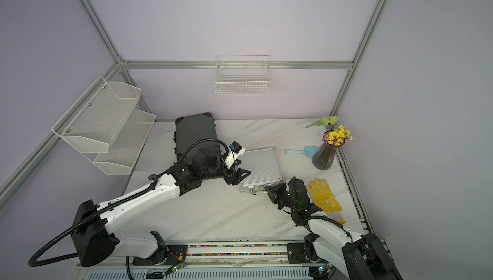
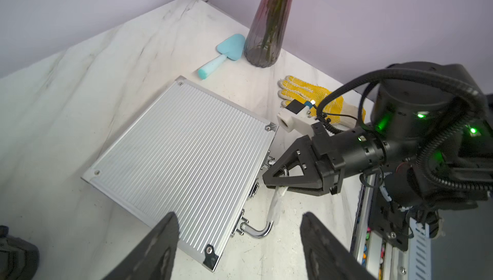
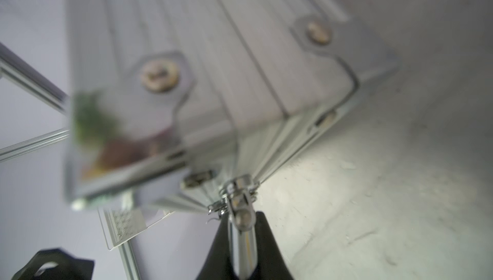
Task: Open the poker set cases
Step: Pick up the poker set case from the center of the board.
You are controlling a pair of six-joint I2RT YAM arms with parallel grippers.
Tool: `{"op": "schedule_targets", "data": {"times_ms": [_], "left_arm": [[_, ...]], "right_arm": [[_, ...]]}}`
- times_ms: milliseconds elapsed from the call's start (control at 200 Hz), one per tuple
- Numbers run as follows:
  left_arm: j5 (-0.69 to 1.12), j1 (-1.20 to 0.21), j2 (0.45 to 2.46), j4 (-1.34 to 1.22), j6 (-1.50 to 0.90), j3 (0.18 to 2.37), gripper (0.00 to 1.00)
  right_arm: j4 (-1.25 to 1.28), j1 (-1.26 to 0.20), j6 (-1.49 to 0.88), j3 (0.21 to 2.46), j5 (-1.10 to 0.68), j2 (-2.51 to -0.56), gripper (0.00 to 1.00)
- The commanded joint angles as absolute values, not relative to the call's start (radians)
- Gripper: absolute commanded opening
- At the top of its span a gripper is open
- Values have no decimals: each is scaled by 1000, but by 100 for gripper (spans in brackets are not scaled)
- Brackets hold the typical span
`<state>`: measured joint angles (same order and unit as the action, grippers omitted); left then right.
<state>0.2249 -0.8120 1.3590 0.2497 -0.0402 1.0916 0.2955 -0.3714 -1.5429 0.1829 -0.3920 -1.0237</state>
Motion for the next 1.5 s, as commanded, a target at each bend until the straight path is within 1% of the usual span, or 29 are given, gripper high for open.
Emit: {"op": "schedule_targets", "data": {"times_ms": [0,70,200,305,455,540,870,1020,1290,1495], "left_arm": [[194,-857,1326,262,174,1085,73],[195,-895,1325,258,242,1064,73],[145,-966,1353,239,364,1029,74],[102,-1010,1399,179,409,1016,74],[170,-1017,1448,59,424,991,73],[172,-1017,1469,17,452,988,73],[91,-1019,1569,30,555,1041,73],[22,-1019,1613,29,554,1082,71],[-40,-1019,1616,6,542,1087,70],[8,-1019,1546,0,549,1062,70]], "right_arm": [[353,-372,-1623,225,-405,-992,0],[328,-371,-1627,230,-399,-972,0],[322,-371,-1649,229,-400,-942,0],[332,-371,-1659,237,-398,-911,0],[301,-373,-1598,283,-407,-868,0],[299,-374,-1598,283,-413,-852,0],[314,-375,-1612,264,-416,-827,0],[322,-375,-1614,260,-420,-824,0],[335,-376,-1612,246,-420,-827,0],[345,-375,-1611,245,-422,-847,0]]}}
